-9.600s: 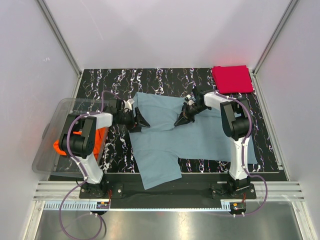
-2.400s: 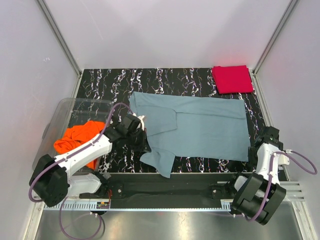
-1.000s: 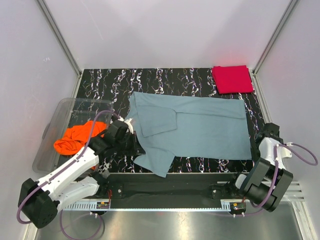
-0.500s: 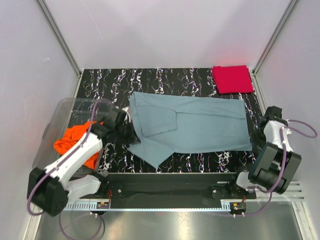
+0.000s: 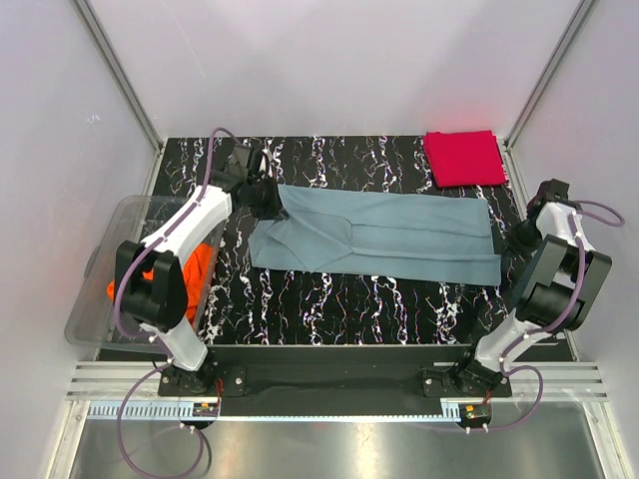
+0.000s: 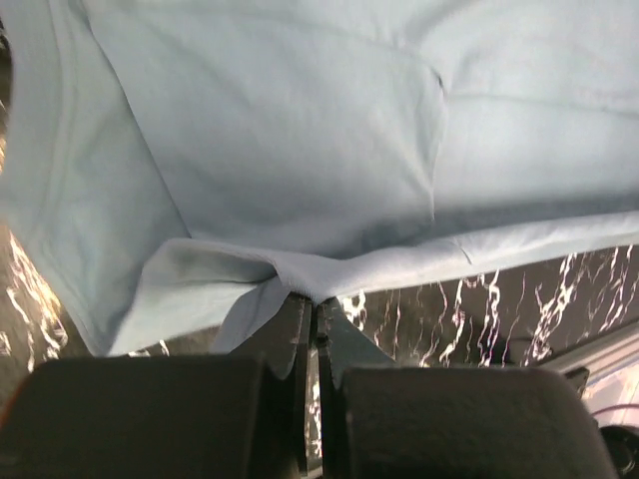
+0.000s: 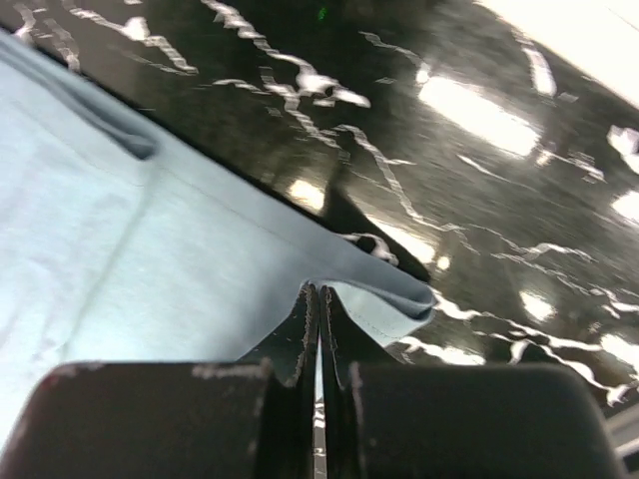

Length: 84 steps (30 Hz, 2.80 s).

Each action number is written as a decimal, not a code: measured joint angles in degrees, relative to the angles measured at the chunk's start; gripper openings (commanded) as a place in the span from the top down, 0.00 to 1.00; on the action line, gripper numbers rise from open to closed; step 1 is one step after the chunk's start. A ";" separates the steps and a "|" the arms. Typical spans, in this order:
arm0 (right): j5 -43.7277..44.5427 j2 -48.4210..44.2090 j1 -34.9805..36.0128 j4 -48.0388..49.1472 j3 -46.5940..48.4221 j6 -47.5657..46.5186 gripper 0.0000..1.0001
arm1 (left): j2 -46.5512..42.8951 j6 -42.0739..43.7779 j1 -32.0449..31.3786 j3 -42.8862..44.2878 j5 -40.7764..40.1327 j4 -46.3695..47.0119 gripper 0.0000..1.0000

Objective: Fold and stack the t-shirts
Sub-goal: Fold the tshirt

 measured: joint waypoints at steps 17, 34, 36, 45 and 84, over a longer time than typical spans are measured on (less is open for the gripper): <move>-2.86 10.32 1.53 -0.87 9.97 -1.79 1.00 | 15.26 0.52 4.76 14.99 5.29 -0.22 1.00; -4.35 17.57 1.90 -3.08 18.03 -2.16 0.57 | 21.62 2.67 6.19 19.43 6.43 -0.70 0.68; -4.13 19.69 1.90 -4.24 21.70 -3.85 0.47 | 23.23 3.74 6.21 21.84 5.62 -1.49 0.56; -1.64 12.17 3.30 -7.45 25.16 -8.85 0.43 | 10.49 9.09 6.05 16.04 1.05 -4.33 0.52; -1.44 5.73 21.70 -2.36 8.92 -9.05 0.57 | -0.83 9.03 5.11 -11.21 3.69 4.07 0.67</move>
